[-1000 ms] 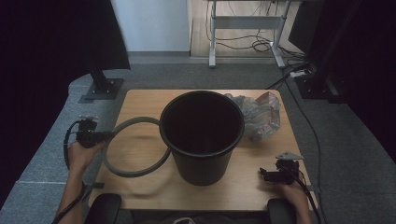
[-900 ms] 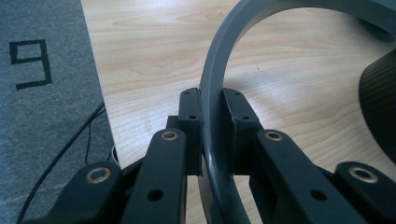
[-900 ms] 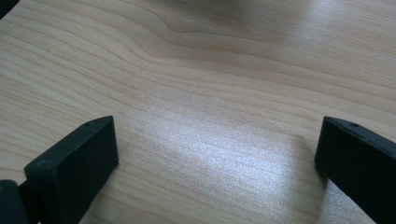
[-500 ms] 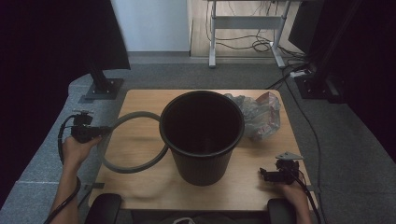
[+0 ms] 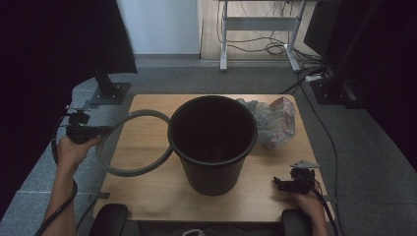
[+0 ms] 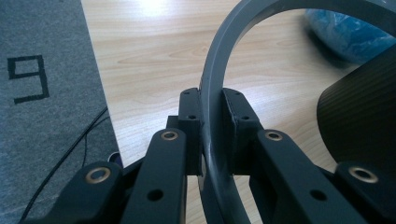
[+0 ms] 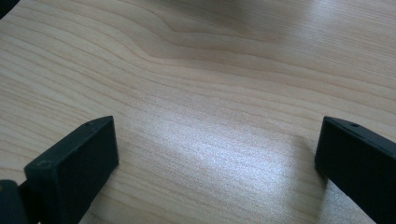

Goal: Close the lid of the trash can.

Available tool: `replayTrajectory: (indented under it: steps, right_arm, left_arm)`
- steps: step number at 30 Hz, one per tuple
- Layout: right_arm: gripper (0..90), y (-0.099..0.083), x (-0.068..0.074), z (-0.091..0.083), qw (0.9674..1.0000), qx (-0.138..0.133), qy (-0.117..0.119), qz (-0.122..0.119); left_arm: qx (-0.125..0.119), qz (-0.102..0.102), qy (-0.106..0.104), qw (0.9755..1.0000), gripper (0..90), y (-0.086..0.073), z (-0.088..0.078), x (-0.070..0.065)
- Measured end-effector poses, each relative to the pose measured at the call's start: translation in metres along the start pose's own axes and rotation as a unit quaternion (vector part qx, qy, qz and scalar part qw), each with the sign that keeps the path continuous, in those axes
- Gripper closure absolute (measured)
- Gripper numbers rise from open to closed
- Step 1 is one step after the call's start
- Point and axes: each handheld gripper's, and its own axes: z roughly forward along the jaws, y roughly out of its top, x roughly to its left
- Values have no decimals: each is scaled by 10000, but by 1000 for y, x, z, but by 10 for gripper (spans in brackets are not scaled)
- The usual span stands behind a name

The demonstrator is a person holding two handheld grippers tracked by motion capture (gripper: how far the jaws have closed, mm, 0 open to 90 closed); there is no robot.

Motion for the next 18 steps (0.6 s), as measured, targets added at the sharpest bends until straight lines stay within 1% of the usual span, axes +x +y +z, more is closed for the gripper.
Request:
replayTrajectory:
  steps: [11,18]
  right_arm:
    - [0,0,0,0,10000,0,0,-1]
    - [0,0,0,0,10000,-1,0,-3]
  left_arm:
    - [-125,-82,19,9999,793,14,-22,4]
    - [-174,-40,96,9998,793,25,-38,0]
